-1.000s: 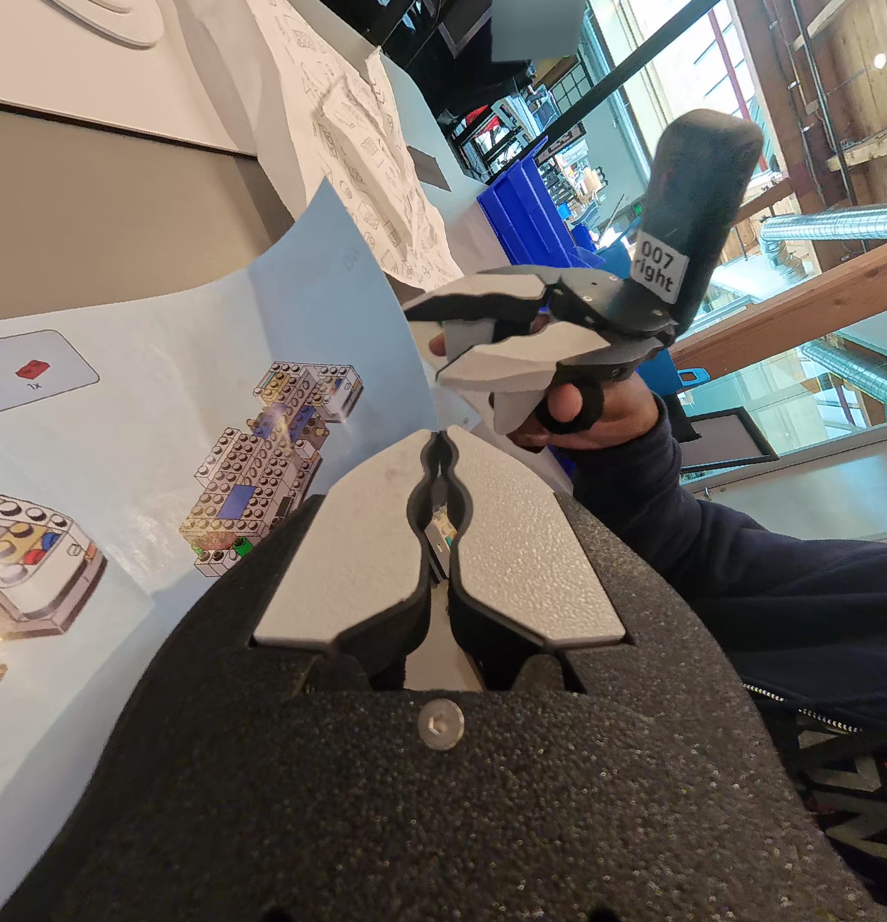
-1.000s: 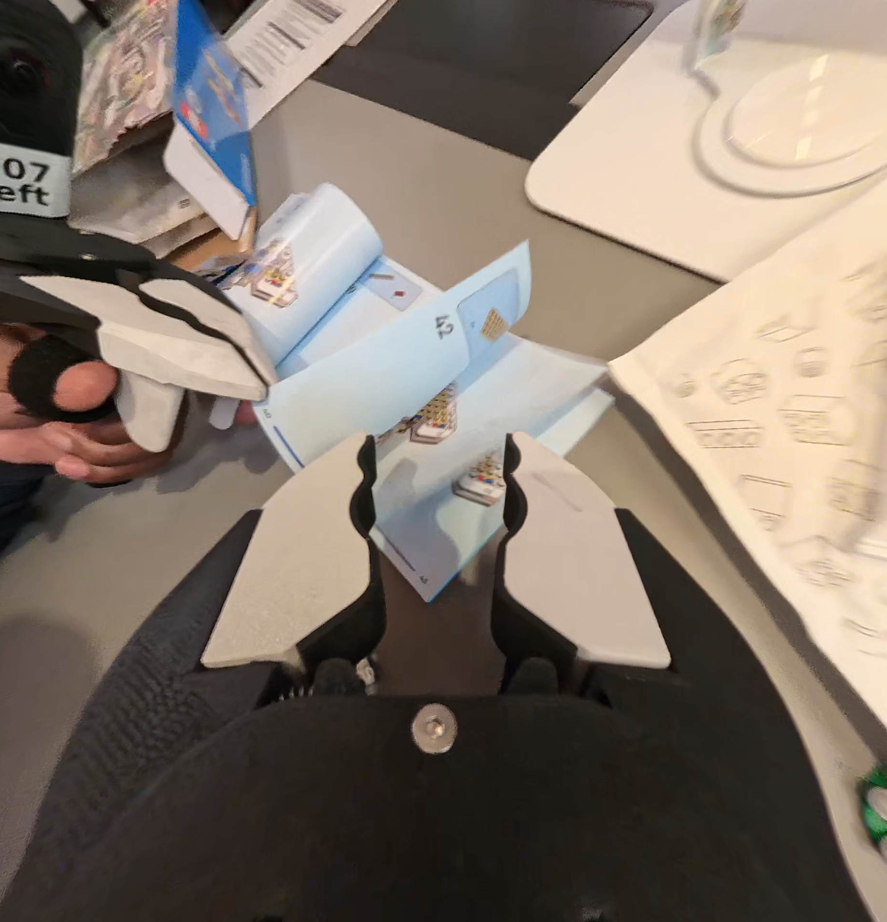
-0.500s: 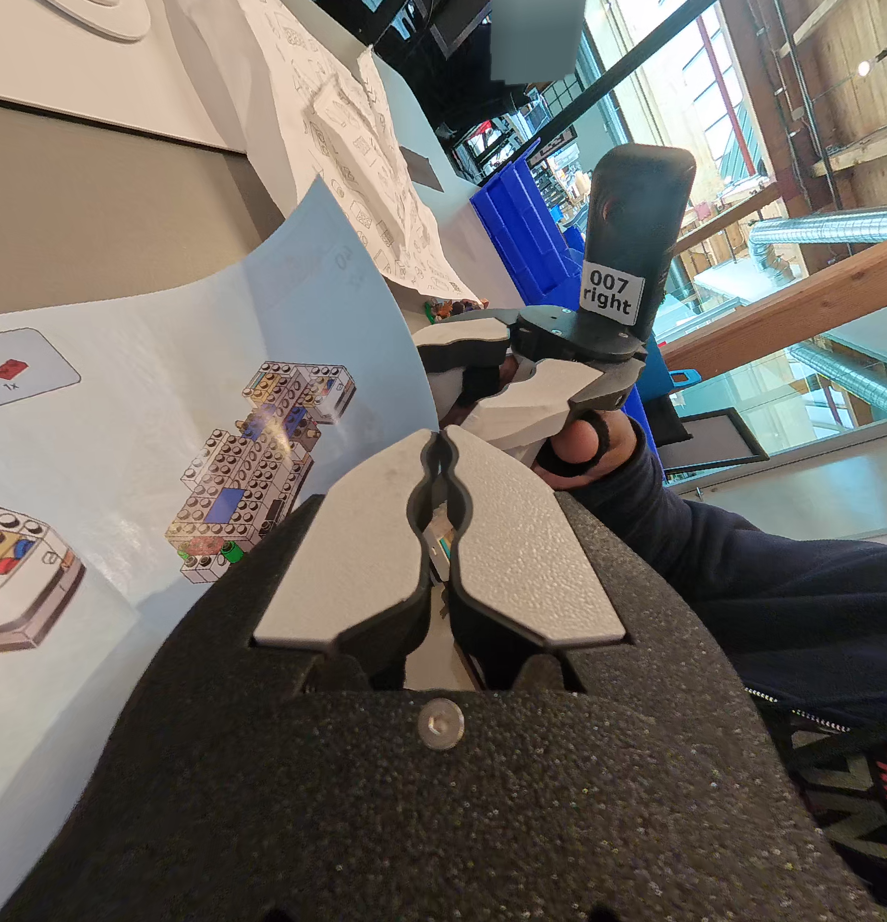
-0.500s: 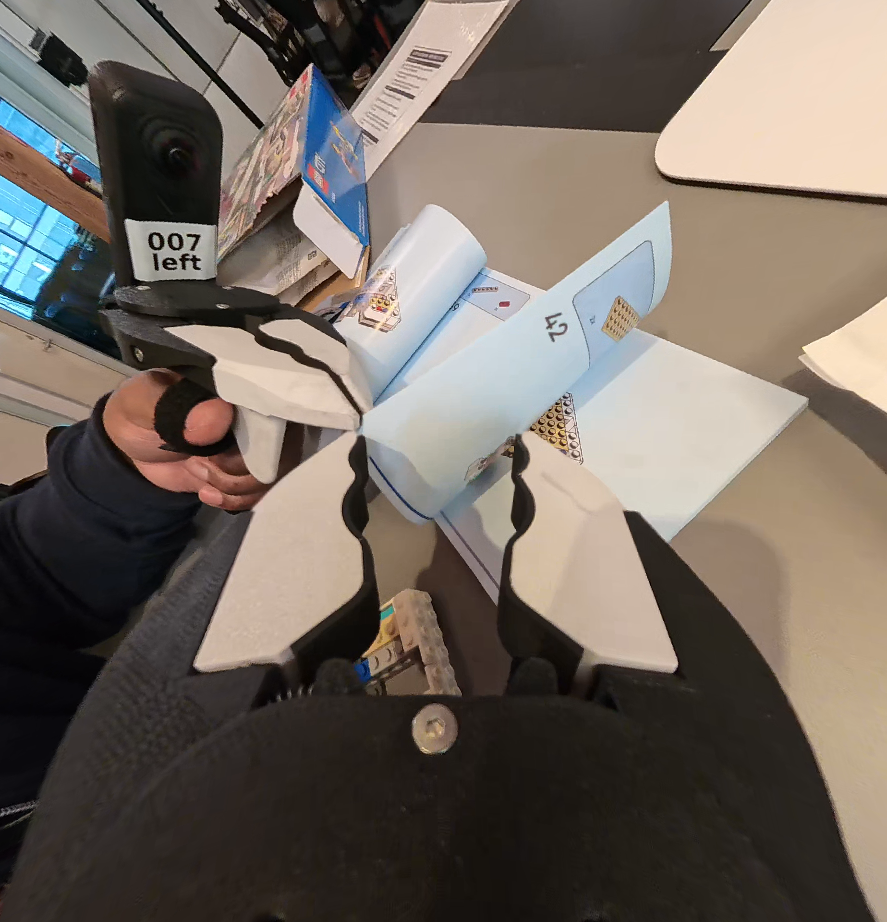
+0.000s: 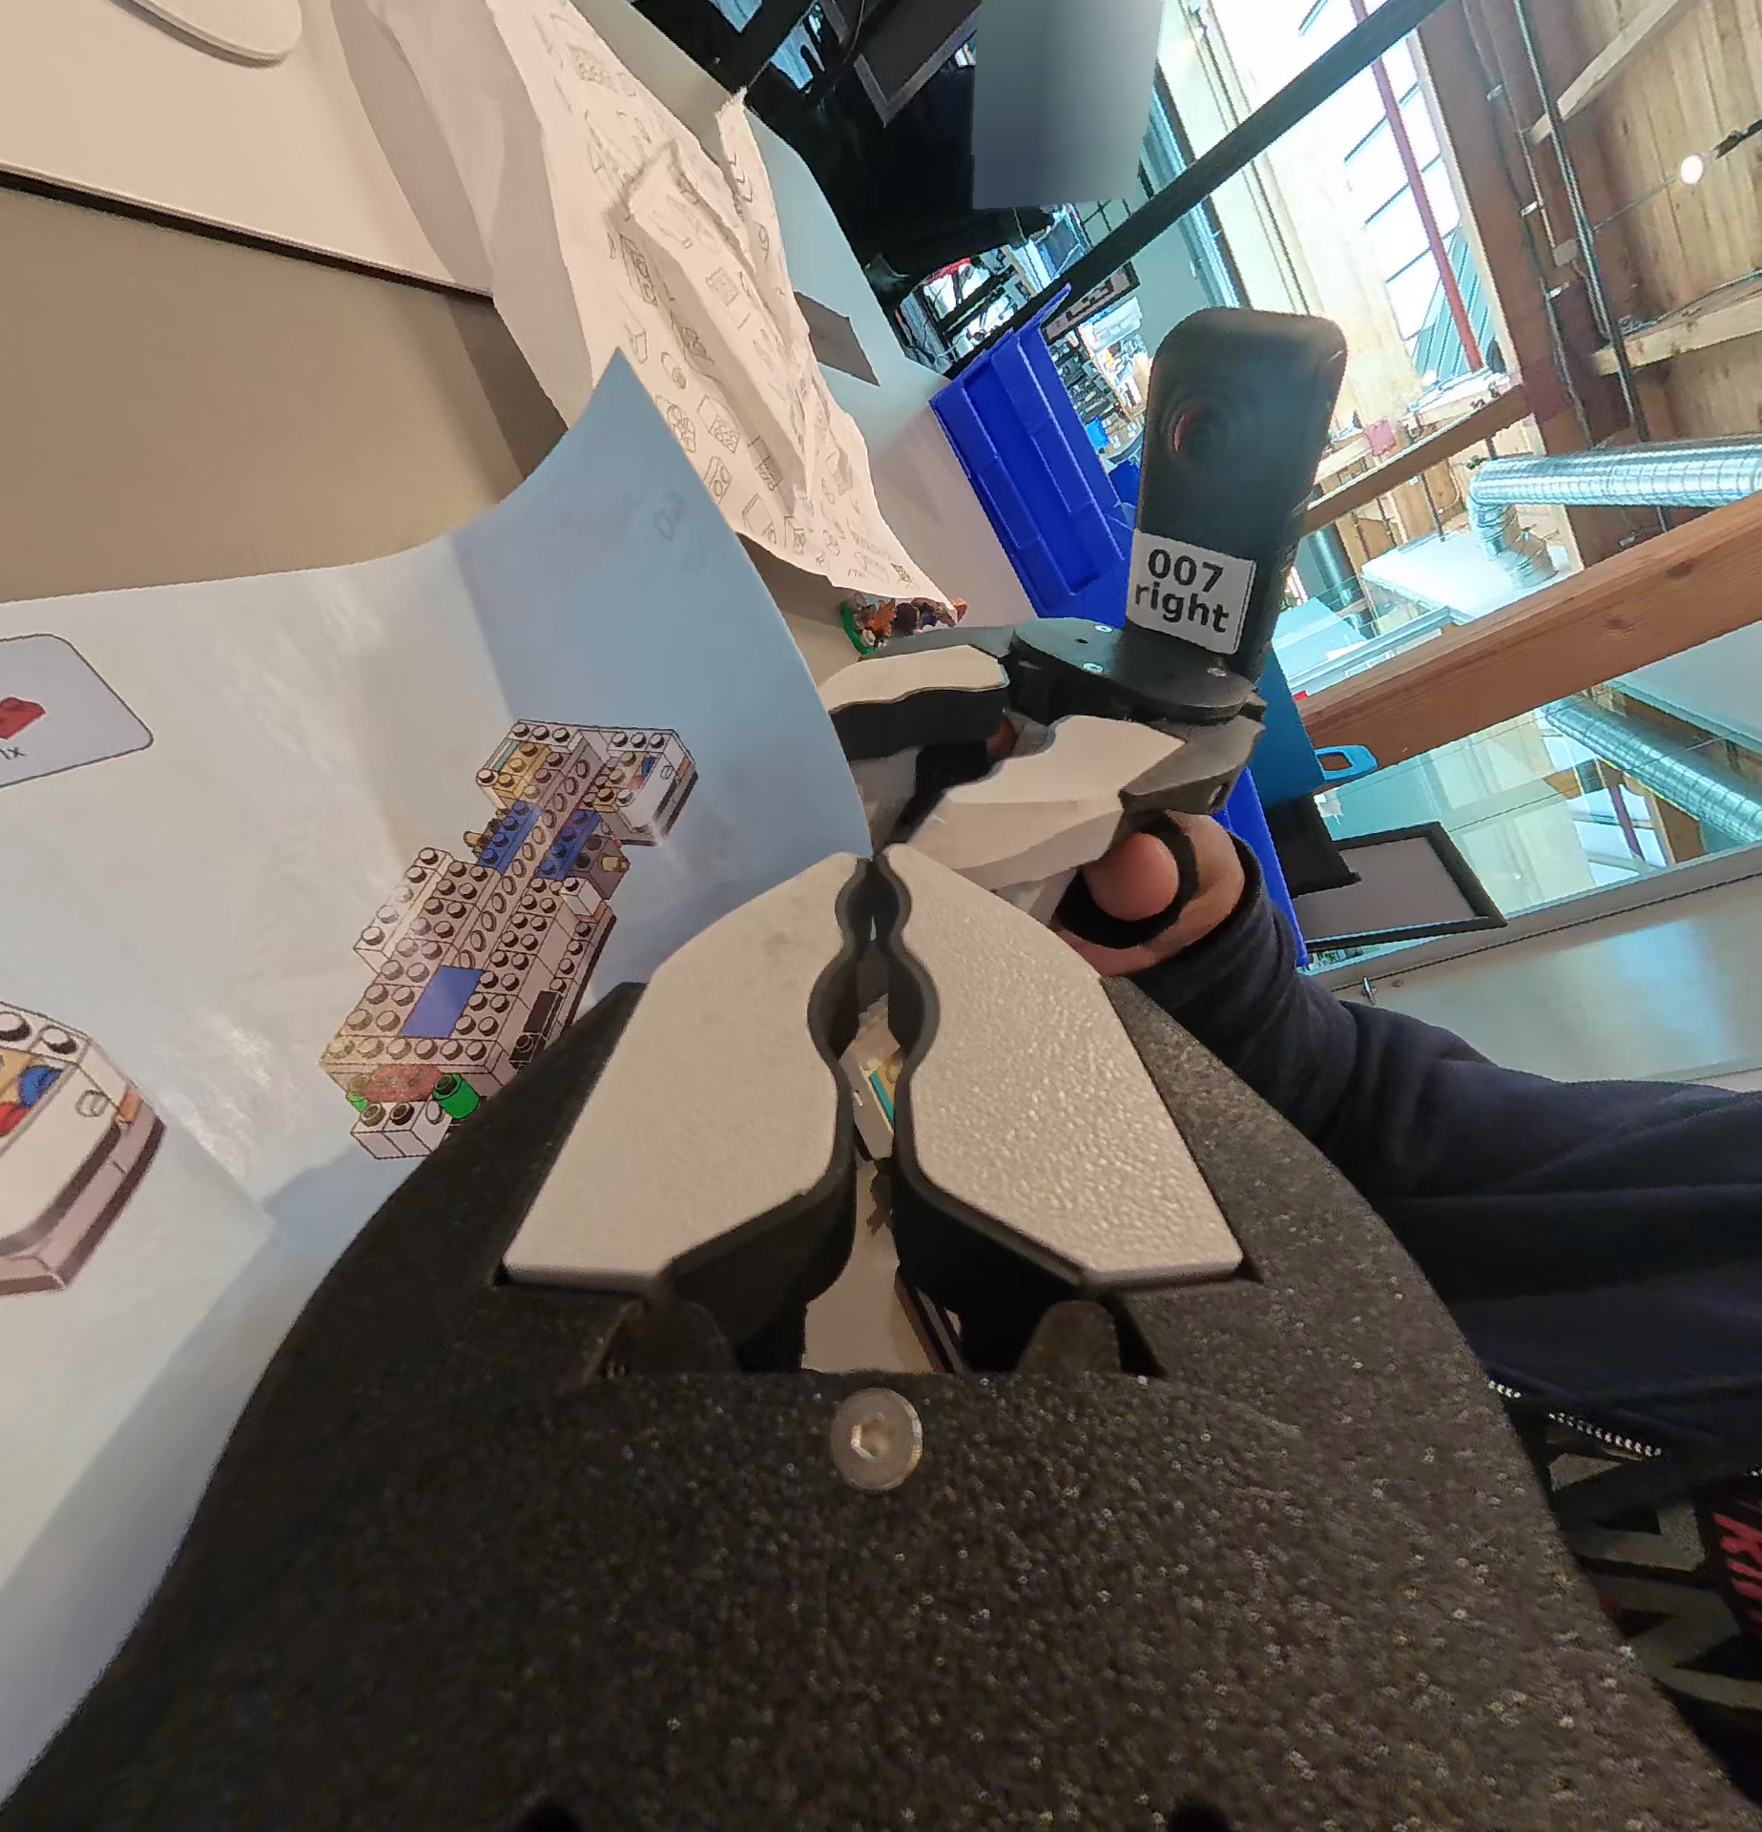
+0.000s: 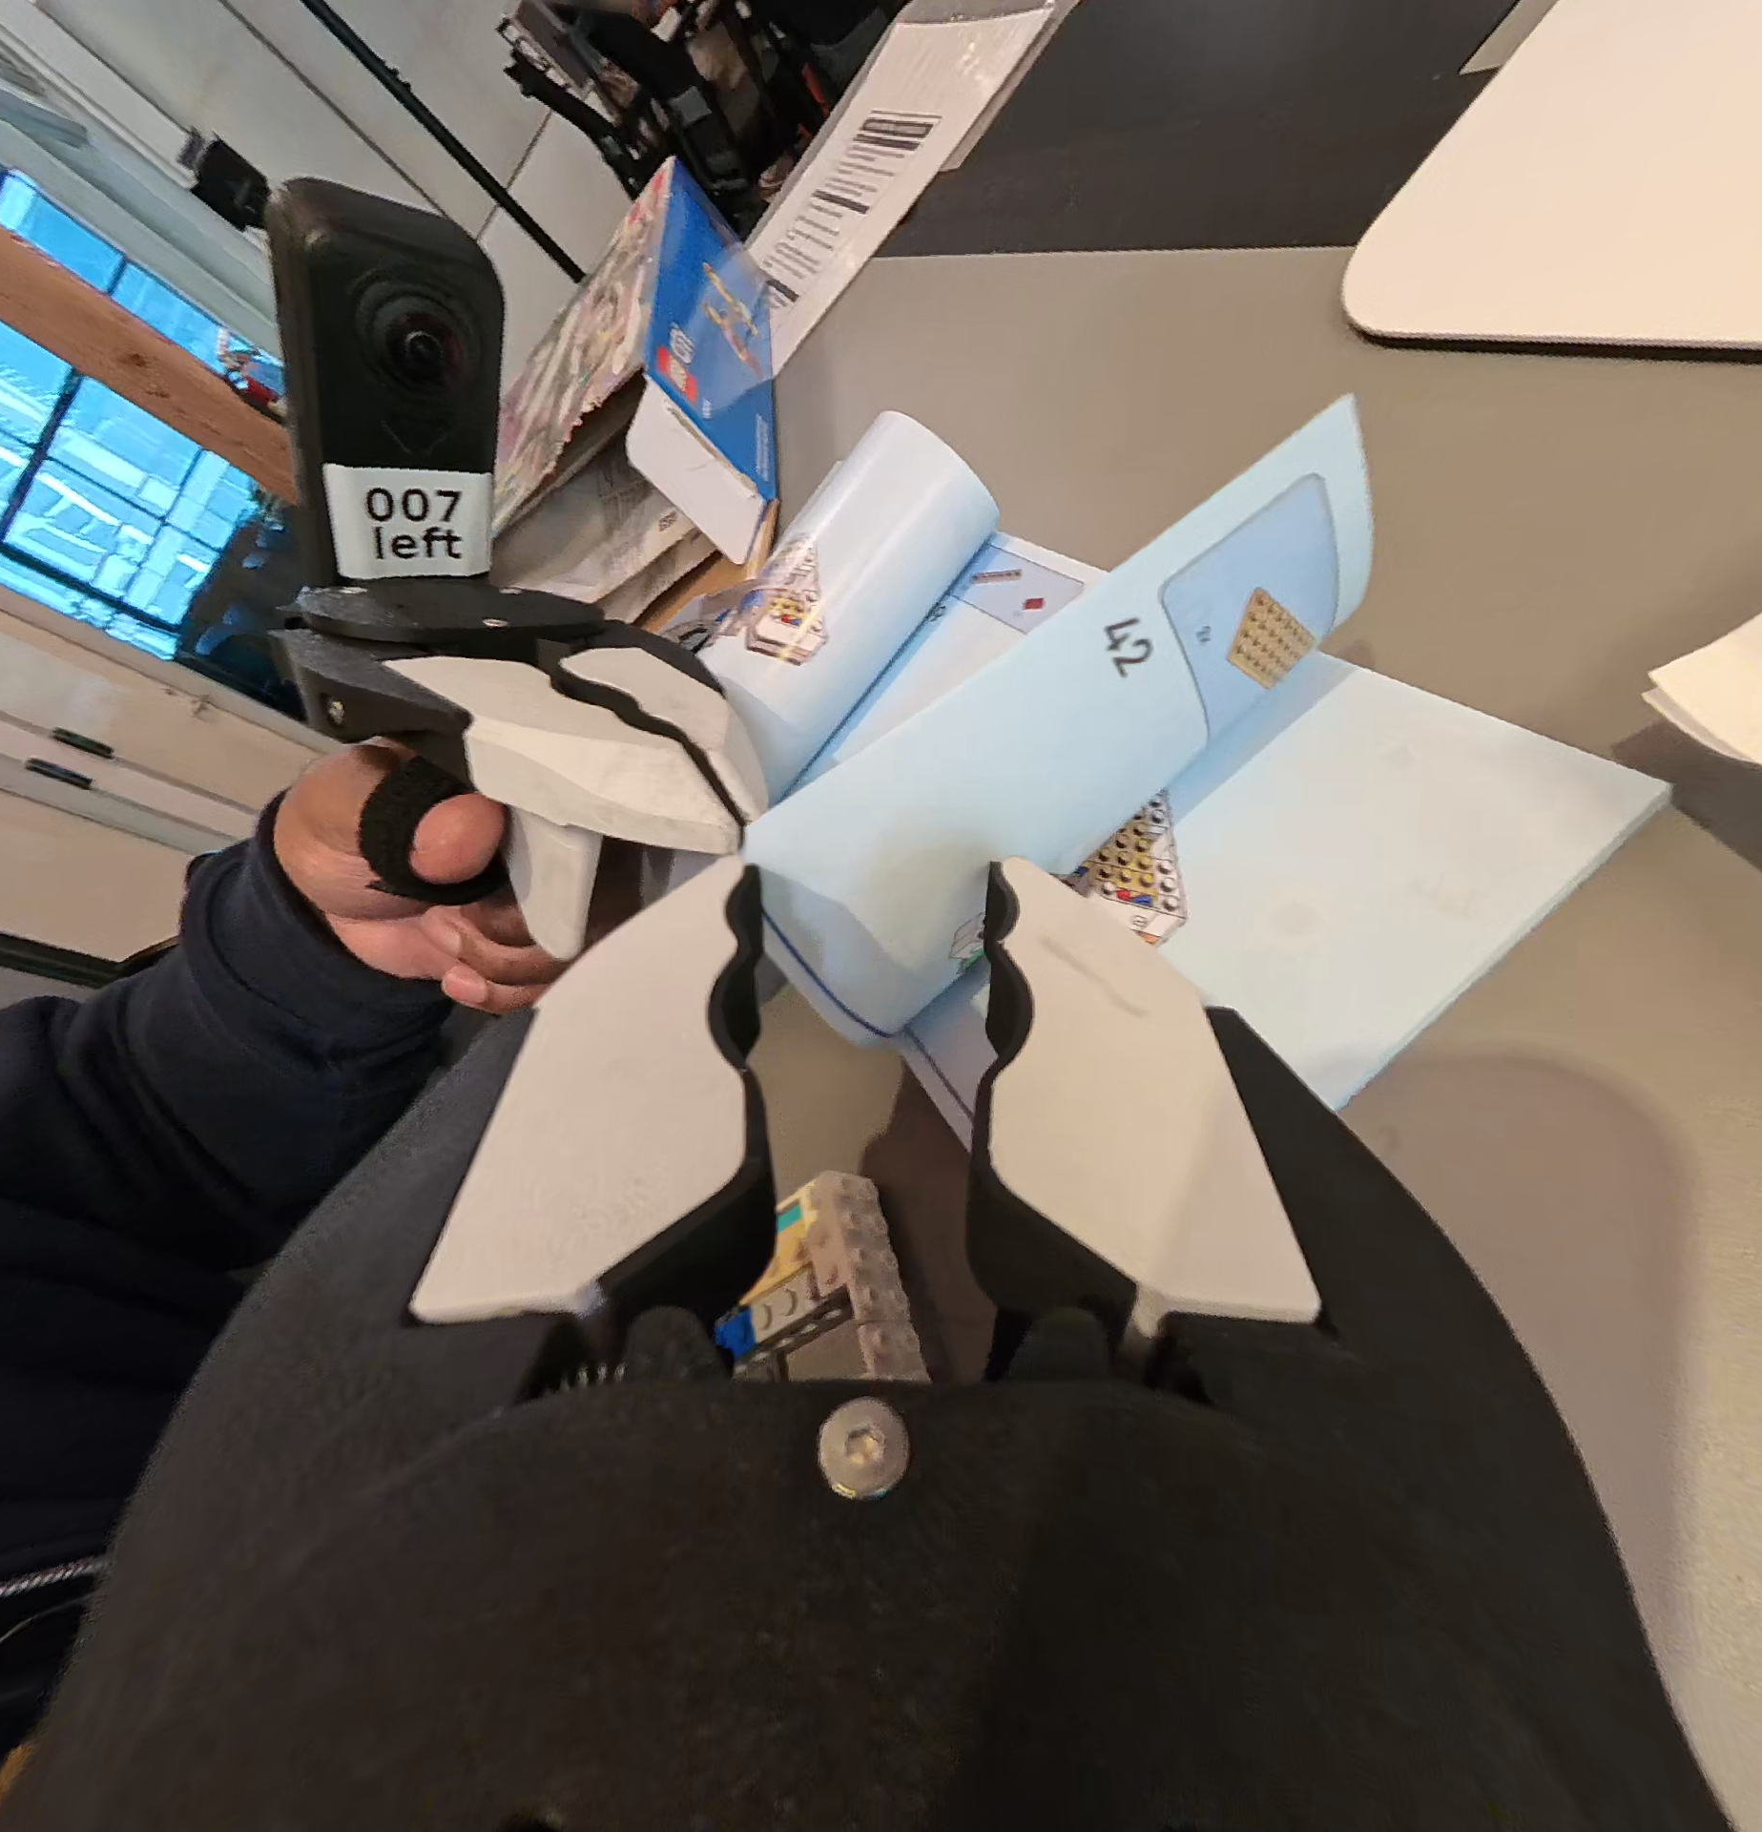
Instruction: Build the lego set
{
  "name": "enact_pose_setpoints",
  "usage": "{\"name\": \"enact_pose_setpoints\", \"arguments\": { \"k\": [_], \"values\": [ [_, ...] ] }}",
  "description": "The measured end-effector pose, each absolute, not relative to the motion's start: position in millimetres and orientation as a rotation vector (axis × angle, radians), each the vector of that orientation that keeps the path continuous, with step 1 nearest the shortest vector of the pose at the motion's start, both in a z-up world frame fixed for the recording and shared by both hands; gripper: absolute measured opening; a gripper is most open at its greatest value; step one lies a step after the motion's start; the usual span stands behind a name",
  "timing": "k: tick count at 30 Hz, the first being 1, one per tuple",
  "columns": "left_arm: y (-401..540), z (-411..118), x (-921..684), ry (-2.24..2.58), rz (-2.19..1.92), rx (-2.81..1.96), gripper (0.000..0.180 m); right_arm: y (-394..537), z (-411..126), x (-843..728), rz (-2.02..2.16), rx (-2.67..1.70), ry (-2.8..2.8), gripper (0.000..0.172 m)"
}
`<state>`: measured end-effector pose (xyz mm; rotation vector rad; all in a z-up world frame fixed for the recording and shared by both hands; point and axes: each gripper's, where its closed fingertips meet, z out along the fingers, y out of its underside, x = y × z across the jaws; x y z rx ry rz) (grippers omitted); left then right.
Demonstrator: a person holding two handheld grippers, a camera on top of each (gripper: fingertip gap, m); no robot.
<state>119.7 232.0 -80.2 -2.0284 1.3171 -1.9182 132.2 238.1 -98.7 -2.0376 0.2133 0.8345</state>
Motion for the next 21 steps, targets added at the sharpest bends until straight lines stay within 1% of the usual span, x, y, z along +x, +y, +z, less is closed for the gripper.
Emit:
{"name": "enact_pose_setpoints", "arguments": {
  "k": [2,5,14,21],
  "values": [
    [231.8,-78.9,119.8,1.304,-1.935,-2.030,0.000,237.6,-96.7,127.2,0.865,-2.033,0.186,0.053],
    [231.5,-79.0,120.1,1.296,-1.944,-2.034,0.000,238.6,-100.3,126.3,0.807,-2.054,0.160,0.055],
    [230.7,-80.1,120.6,1.293,-1.946,-2.041,0.000,239.0,-101.4,124.5,0.813,-2.050,0.160,0.042],
    [232.8,-80.4,120.5,1.283,-1.947,-2.045,0.000,237.9,-99.8,125.5,0.841,-2.038,0.165,0.037]
  ]
}}
